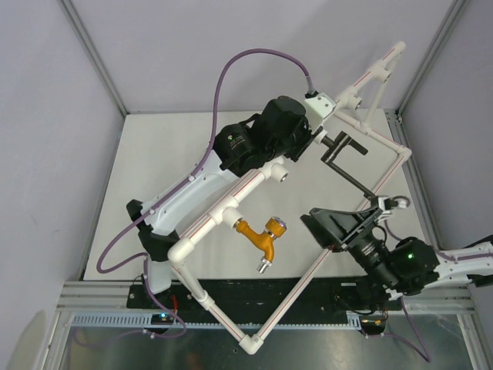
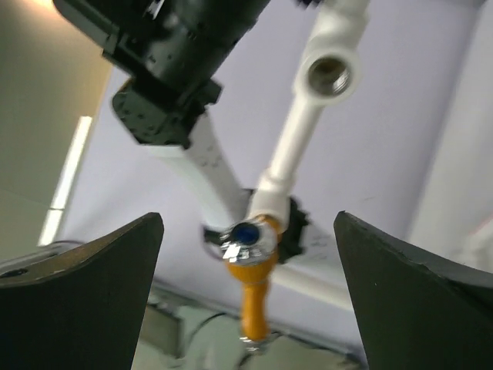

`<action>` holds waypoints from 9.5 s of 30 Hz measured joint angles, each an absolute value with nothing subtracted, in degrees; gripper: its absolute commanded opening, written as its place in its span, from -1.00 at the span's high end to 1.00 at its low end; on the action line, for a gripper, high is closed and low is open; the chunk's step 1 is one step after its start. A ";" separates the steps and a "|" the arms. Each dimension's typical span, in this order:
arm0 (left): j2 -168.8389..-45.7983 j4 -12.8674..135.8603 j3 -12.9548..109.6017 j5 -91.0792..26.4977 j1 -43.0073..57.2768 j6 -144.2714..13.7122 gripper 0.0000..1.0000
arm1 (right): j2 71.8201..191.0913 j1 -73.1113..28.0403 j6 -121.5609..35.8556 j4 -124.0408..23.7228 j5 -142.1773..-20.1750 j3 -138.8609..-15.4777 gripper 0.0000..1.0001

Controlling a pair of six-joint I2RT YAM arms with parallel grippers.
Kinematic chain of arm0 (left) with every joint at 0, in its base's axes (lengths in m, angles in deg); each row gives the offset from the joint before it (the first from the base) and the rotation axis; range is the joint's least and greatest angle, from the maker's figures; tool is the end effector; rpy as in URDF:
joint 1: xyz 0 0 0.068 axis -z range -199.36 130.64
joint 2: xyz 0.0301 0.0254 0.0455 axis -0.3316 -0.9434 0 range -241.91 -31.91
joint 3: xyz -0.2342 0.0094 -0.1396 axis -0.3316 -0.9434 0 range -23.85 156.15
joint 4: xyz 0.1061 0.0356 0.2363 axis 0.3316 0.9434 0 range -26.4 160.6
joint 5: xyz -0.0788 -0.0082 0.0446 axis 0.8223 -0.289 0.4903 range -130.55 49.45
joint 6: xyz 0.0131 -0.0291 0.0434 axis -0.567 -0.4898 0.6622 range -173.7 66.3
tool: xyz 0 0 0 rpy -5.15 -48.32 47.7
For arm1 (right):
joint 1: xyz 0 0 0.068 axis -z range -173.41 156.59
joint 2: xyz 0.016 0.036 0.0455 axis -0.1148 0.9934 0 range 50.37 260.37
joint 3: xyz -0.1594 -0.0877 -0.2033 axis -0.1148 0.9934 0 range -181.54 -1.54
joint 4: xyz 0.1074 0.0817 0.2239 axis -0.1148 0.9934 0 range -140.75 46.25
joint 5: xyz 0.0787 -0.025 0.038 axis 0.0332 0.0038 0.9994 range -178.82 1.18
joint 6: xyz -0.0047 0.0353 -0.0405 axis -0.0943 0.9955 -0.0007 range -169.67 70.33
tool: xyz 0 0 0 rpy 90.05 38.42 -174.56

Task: Install the water faucets
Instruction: Screw the water faucet onto the adaptor.

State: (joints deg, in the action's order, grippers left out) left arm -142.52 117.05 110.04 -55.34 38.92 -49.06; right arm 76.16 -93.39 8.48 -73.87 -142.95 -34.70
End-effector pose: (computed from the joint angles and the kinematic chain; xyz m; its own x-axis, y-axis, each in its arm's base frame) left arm 0.2222 -0.3422 0.4582 -0.2062 0.4825 -0.8513 0.7255 0.6591 0.1978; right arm 0.0111 0.1028 0.3675 -0.6394 0.7616 -0.1054 -0.2936 -0.1151 0.9490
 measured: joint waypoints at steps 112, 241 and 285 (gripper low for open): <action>-142.10 116.00 109.19 -54.99 38.55 -48.75 0.93 | 96.94 -91.73 -0.50 -101.84 -130.86 -32.93 -0.91; -141.60 115.35 108.20 -54.70 38.24 -48.90 0.90 | 98.21 -95.12 1.99 -108.36 -144.10 -35.21 -0.98; -141.36 114.87 107.57 -54.79 38.26 -48.71 0.86 | 91.02 -95.78 -137.30 -56.86 -125.20 -46.88 -0.99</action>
